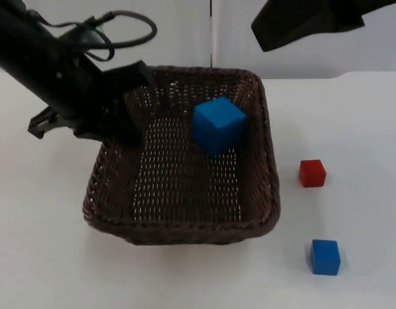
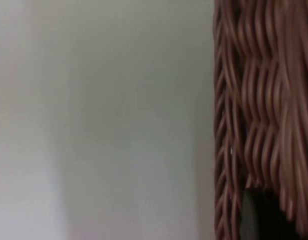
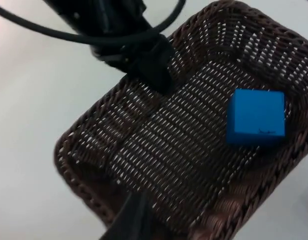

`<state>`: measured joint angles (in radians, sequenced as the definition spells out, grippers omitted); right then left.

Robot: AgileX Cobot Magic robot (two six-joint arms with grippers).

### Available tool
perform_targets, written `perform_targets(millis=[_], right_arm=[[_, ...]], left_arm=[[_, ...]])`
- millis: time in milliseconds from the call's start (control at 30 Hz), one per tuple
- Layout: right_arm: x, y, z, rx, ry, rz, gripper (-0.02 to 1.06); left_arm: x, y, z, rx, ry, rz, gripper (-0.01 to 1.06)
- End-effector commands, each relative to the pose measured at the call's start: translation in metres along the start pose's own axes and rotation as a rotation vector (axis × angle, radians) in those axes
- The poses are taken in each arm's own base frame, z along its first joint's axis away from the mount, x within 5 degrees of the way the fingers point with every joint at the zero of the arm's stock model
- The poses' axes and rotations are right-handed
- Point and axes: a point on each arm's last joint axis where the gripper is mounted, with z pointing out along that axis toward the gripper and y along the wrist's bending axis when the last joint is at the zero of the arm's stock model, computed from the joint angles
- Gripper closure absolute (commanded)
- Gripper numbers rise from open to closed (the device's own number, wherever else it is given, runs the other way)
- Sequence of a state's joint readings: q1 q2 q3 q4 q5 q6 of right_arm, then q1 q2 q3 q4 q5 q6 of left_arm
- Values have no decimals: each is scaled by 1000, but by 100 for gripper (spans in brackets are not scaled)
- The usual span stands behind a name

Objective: Pick up the basket with the left hand and place the largest block into the basket with the right hand.

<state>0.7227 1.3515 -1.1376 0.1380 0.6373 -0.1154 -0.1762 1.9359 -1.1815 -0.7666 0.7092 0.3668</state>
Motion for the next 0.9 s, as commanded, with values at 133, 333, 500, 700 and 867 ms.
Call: perform_targets(millis=[133, 333, 500, 700, 867], right_arm=[[3, 2, -2, -8, 20, -1, 11], [3, 2, -2, -9, 22, 7, 11], [3, 2, -2, -10, 22, 8, 11], [2, 2, -2, -9, 14, 22, 11], [2, 2, -2, -10, 13, 23, 11]], left_arm=[[0, 17, 37, 8, 5, -11, 105], [4, 25, 55, 21, 39, -27, 105], [7, 28, 61, 27, 70, -35, 105], [8, 28, 61, 34, 78, -31, 105], [9, 28, 61, 34, 89, -21, 105]])
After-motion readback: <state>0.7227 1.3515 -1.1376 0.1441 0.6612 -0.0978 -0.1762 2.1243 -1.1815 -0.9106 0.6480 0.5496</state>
